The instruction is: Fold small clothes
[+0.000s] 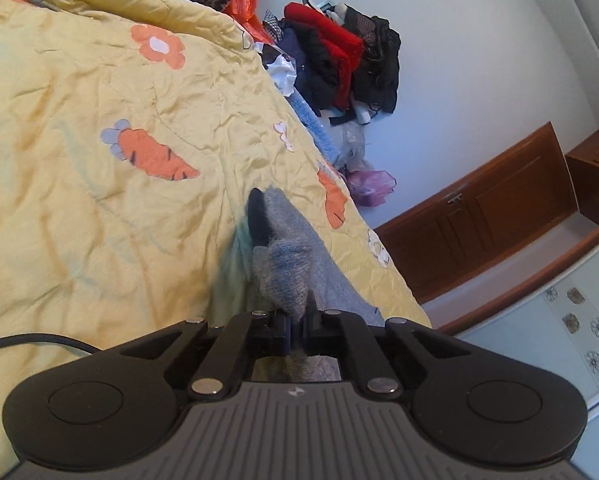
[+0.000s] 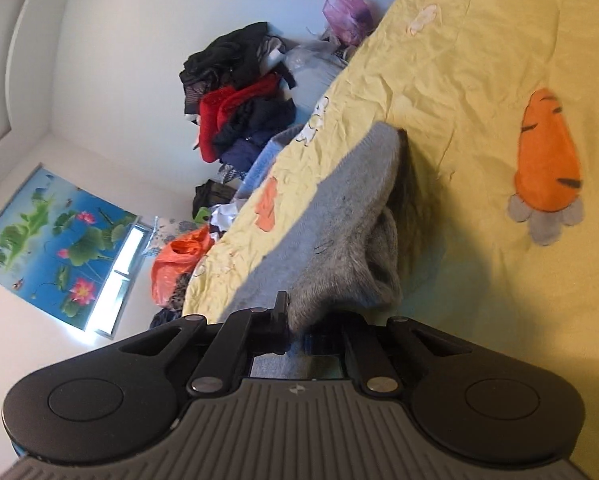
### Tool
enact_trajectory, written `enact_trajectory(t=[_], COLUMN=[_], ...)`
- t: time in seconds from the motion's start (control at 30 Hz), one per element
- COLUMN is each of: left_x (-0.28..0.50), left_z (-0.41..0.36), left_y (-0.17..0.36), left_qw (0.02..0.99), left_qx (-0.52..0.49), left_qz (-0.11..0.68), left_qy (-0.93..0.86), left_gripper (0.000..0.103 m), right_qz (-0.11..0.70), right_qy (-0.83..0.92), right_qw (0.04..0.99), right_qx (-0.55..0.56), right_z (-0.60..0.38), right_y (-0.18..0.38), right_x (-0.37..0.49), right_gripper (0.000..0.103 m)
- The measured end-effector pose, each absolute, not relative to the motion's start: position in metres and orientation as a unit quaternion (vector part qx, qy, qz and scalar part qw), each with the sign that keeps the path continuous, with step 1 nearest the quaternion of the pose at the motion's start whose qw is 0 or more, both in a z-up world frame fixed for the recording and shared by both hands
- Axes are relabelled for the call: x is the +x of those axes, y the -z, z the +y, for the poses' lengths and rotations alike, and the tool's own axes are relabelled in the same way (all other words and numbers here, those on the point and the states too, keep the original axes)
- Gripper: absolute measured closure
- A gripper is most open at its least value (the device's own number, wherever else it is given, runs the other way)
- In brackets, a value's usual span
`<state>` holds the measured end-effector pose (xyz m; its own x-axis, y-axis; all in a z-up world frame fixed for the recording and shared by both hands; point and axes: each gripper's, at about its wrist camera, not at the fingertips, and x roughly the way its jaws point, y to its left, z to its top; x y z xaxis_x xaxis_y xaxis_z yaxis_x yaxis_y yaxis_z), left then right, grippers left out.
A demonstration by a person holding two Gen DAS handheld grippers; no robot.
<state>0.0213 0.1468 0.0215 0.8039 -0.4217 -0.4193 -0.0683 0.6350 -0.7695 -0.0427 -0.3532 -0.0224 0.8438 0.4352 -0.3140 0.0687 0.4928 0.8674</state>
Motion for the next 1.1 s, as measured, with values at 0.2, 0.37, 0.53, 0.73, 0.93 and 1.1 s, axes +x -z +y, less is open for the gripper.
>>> enact_trajectory(t=[0.2,0.37,0.53,0.73,0.93,1.1], left_x=[-0.03,-0.046,-0.048,-0.04,-0.039,-0.041], left_z=[0.168,0.186,0.186,0.175,0.176,0.184], left_y=[0.003,0.025,0.024,0.035,0.041,0.045], left_qw=[0.846,0.838,0.842,0.831,0.822,0.805], left_qx=[-0.398,-0.398,-0.398,-0.427,-0.452,-0.473], left_qz=[0.344,0.369,0.36,0.354,0.344,0.354], left_qy=[0.087,0.057,0.05,0.045,0.046,0.061], left_gripper=[0.099,0.099,0.098,0.097,0.097,0.096], right_qz=[0.298,0.338,0.336,0.336,0.241,0.25], right_qy=[-0.097,-0.071,-0.069,-0.107,-0.049,-0.04], right_qw=[0.811,0.798,0.781,0.762,0.777,0.784], right_qx=[0.495,0.494,0.522,0.543,0.58,0.567], right_z=[-0.366,-0.364,-0.364,-0.363,-0.357,-0.358], right_y=[0.044,0.075,0.083,0.075,0.079,0.08], right_x=[-0.104,-0.134,-0.131,-0.099,-0.096,-0.096], right_gripper=[0.088,0.091,0.075,0.047,0.049,0.059])
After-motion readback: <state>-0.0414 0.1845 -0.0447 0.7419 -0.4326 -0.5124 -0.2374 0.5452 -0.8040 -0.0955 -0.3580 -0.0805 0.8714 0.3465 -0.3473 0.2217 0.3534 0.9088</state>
